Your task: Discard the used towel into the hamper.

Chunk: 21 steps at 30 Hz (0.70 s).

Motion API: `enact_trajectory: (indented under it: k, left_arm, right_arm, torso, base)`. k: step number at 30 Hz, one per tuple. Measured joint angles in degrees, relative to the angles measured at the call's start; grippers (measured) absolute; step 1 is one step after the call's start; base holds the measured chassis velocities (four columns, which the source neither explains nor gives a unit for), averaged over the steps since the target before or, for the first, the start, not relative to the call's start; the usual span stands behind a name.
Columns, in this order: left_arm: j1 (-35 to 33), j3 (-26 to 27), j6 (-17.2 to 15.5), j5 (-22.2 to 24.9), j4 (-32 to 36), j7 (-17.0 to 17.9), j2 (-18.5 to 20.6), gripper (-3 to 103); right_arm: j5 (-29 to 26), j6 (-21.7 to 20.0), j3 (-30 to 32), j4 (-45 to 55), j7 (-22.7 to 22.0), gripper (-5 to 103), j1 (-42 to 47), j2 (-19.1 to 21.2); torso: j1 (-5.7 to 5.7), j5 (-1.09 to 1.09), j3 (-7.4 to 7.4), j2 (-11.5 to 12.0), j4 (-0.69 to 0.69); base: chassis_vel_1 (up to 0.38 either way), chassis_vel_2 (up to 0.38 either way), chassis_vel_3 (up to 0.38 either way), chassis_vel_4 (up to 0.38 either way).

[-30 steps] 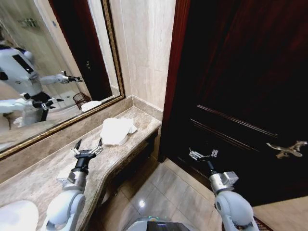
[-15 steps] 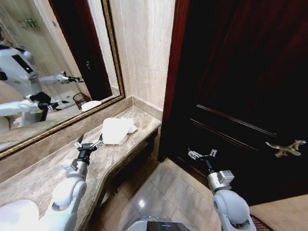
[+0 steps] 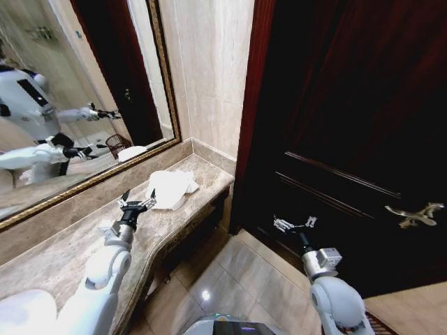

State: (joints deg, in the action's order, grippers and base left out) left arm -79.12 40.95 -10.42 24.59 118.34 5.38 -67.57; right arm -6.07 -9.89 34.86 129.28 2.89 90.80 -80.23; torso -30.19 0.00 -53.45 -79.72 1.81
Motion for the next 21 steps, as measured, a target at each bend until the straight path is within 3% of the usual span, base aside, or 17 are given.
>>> enact_trajectory:
  k: [21]
  left_arm:
    - [9.67,-9.56,-5.79,0.46,-5.14,8.35,1.22,100]
  right_arm:
    - [-0.08,-0.06,0.71,-0.80,-0.86,100,-0.24,0.43]
  torso:
    - [0.00,0.00,0.00,0.00,0.00]
  base:
    - [0.000,0.000,0.000,0.000]
